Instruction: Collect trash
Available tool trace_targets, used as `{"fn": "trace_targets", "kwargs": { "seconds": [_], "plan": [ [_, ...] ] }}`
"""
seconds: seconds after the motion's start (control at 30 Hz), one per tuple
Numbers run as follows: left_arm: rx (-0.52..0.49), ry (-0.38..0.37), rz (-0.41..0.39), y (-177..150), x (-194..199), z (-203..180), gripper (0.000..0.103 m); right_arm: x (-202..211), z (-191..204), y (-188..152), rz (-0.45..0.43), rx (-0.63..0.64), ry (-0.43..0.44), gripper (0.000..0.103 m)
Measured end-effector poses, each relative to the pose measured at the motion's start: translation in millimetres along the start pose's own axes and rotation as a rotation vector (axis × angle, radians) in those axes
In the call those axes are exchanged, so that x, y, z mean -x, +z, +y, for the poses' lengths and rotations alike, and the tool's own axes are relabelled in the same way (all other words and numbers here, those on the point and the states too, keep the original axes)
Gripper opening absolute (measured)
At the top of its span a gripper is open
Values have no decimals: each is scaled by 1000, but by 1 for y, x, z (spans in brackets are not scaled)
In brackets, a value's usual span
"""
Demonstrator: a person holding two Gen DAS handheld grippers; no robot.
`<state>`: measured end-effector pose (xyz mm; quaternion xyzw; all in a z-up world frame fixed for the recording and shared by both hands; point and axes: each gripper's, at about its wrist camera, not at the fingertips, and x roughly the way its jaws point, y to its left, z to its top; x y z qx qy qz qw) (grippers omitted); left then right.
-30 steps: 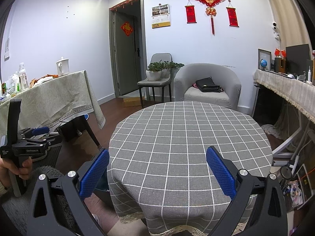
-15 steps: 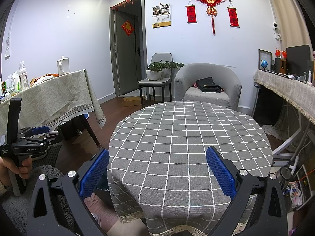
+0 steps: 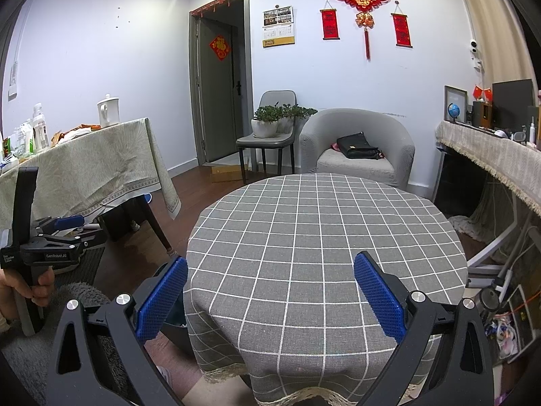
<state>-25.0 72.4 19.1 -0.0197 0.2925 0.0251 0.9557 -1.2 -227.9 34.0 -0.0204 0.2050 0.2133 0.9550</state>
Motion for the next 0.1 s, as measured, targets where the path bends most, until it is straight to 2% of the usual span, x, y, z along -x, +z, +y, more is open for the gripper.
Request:
{"fn": "trace_targets", "kwargs": {
  "seconds": [0.1],
  "plan": [
    [-1, 2, 0, 0, 0, 2, 99, 1, 0, 0, 0, 2, 0, 99]
  ]
}}
